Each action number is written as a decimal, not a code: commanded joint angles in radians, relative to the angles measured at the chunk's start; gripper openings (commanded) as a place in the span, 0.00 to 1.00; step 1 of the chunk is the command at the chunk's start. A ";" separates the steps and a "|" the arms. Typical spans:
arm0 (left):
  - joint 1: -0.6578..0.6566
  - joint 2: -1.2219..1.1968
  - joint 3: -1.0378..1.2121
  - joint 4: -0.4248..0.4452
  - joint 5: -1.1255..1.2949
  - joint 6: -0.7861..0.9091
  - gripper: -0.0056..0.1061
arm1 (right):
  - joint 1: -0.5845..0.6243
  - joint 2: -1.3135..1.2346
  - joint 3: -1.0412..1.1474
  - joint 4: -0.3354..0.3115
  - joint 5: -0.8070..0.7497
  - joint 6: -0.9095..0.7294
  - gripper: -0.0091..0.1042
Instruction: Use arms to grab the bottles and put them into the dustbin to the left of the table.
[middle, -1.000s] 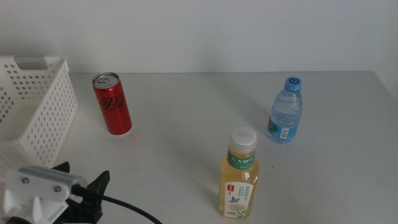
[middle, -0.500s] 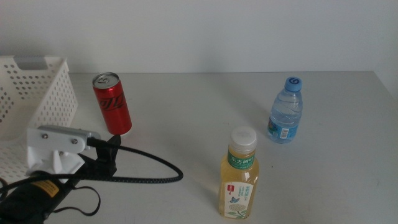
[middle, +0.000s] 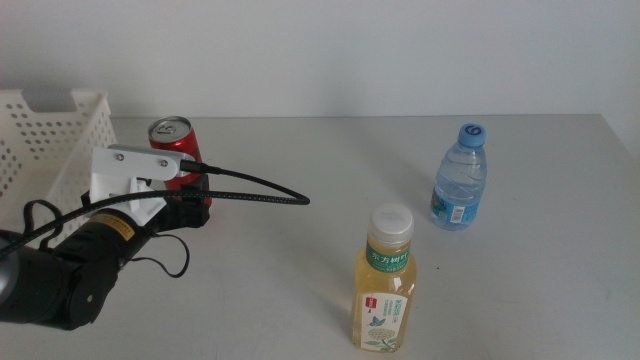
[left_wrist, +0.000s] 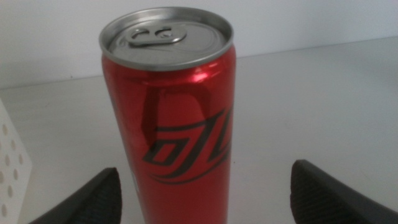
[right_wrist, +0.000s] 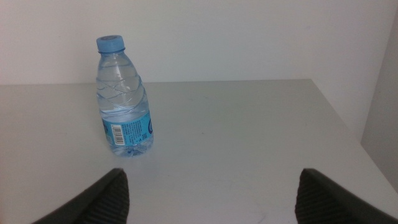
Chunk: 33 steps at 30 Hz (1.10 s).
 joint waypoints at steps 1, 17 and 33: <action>0.002 -0.005 -0.059 -0.030 -0.055 0.001 0.87 | 0.002 -0.020 -0.010 -0.008 -0.079 -0.012 0.91; 0.002 0.153 -0.249 -0.138 -0.063 0.074 0.87 | 0.002 -0.020 -0.010 -0.008 -0.079 -0.012 0.91; 0.013 -0.047 -0.305 -0.118 0.284 0.114 0.05 | 0.002 -0.020 -0.010 -0.008 -0.079 -0.012 0.91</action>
